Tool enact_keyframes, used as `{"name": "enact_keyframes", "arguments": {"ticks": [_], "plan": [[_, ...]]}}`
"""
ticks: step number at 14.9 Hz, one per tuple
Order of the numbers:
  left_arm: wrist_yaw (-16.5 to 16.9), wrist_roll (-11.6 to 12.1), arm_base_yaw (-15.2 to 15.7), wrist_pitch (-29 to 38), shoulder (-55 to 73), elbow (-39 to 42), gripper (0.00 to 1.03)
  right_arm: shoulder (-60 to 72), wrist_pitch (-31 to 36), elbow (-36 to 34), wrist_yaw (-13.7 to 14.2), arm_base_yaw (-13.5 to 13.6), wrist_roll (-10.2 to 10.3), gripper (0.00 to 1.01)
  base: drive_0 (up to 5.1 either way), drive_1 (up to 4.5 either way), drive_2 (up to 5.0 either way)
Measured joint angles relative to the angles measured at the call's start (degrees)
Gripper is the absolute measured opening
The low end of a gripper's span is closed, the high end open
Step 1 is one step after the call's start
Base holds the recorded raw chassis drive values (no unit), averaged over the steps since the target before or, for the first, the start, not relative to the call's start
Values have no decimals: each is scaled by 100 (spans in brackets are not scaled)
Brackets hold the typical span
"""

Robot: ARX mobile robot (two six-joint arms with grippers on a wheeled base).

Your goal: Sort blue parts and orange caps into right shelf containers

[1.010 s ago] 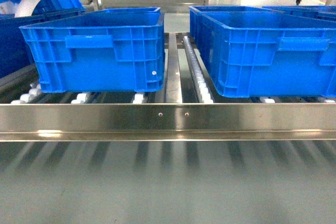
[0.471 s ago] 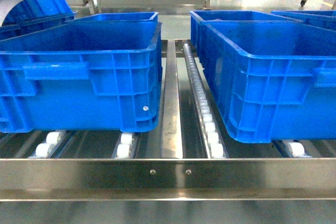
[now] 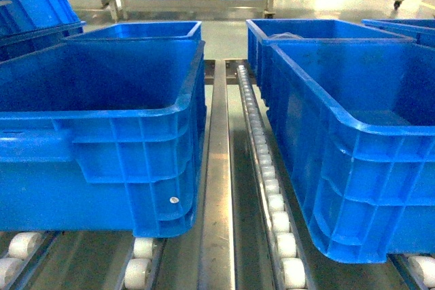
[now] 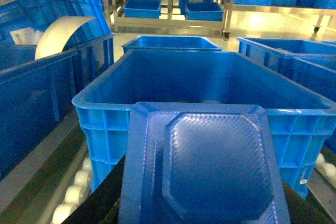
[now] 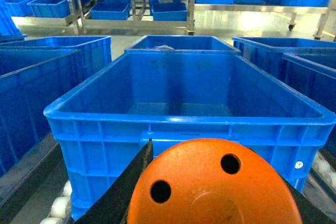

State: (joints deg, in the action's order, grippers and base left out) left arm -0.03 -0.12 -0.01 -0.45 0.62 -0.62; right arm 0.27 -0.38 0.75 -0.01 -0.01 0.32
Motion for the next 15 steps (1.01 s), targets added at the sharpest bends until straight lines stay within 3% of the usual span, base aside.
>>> {"name": "enact_keyframes", "arguments": {"ticks": [15], "plan": [[0, 0, 0, 4, 0, 0, 43, 0, 4, 0, 0, 0, 0, 44, 0, 0, 0]]}}
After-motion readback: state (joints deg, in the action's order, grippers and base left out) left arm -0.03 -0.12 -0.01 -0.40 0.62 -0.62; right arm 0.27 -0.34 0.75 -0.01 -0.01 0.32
